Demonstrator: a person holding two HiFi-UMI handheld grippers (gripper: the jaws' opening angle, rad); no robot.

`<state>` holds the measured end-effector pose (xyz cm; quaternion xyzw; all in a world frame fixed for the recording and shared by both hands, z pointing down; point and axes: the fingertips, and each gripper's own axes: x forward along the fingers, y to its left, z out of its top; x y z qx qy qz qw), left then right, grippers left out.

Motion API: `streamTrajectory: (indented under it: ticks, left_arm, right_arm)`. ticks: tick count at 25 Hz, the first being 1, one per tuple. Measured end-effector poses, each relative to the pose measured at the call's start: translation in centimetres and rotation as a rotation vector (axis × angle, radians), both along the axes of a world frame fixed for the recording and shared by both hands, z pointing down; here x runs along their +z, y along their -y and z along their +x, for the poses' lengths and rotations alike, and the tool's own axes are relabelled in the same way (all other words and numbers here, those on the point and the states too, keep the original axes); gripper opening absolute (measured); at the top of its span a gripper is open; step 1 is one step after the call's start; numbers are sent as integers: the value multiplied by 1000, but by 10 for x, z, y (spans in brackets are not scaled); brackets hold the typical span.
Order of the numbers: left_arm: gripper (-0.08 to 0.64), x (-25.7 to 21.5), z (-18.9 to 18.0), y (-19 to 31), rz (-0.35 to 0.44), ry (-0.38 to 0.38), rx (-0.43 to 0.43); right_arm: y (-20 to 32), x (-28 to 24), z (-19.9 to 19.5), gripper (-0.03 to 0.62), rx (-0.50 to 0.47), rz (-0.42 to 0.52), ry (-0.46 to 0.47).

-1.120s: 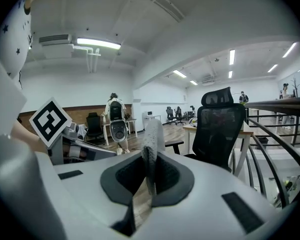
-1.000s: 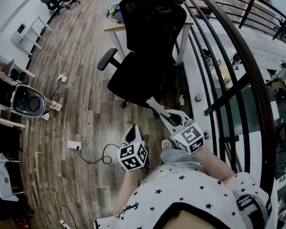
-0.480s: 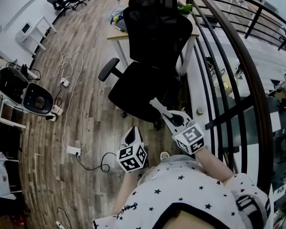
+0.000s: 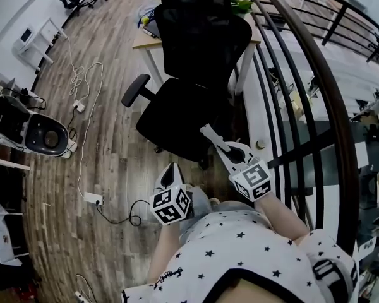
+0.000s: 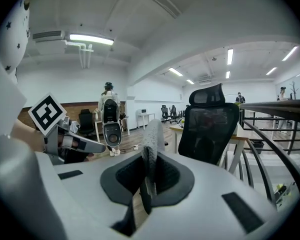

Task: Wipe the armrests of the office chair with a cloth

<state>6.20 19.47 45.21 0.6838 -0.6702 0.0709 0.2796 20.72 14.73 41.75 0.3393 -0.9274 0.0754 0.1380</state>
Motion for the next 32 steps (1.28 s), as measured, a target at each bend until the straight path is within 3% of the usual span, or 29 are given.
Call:
streamTrajectory:
  ticks: [16,32]
  left_arm:
    - [8,22,-5,97,-62,-12,133]
    - [8,70,13,191,-182,-15,363]
  right_arm:
    - [87,37,28,26,206,-59,-49]
    - [179,105,58,26,395,-159,-150]
